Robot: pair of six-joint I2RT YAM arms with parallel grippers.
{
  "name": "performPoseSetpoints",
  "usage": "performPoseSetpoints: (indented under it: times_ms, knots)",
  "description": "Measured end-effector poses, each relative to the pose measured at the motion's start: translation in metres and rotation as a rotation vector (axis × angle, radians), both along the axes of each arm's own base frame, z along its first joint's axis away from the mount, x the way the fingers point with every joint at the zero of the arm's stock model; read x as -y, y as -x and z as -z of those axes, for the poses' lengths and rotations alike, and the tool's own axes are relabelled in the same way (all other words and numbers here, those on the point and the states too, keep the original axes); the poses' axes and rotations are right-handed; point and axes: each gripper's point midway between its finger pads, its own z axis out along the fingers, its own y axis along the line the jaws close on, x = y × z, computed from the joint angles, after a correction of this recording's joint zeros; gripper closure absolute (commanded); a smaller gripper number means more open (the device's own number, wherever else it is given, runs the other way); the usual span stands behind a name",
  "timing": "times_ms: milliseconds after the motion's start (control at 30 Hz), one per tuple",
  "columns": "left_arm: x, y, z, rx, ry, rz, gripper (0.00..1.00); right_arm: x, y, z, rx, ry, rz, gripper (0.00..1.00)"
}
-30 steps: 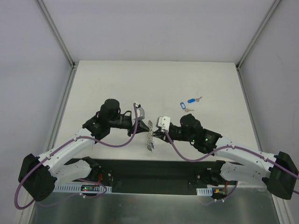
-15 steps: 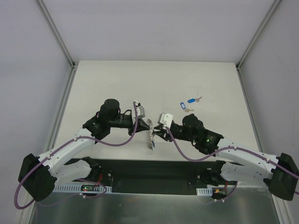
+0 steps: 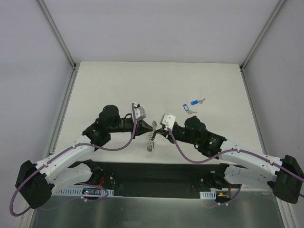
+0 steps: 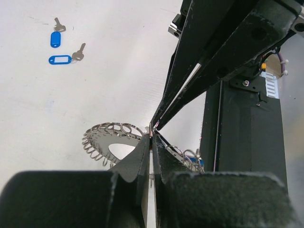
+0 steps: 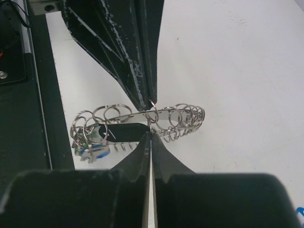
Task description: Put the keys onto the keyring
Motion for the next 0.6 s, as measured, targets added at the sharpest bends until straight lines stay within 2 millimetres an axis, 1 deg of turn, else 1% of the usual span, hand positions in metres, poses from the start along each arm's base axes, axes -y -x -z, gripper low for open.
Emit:
performPoseSetpoints:
  times_ms: [167, 467, 600]
  knots:
    - [0.002, 0.002, 0.002, 0.01, 0.027, -0.021, 1.0, 0.002, -0.001, 0.002, 0.003, 0.015, 0.007, 0.99]
    - [0.008, 0.001, 0.007, 0.06, 0.122, -0.077, 1.0, 0.003, 0.009, 0.006, 0.023, 0.087, -0.024, 0.99]
    - [0.009, -0.002, 0.006, 0.092, 0.163, -0.108, 1.0, 0.002, 0.014, 0.004, 0.04, 0.125, -0.036, 0.99]
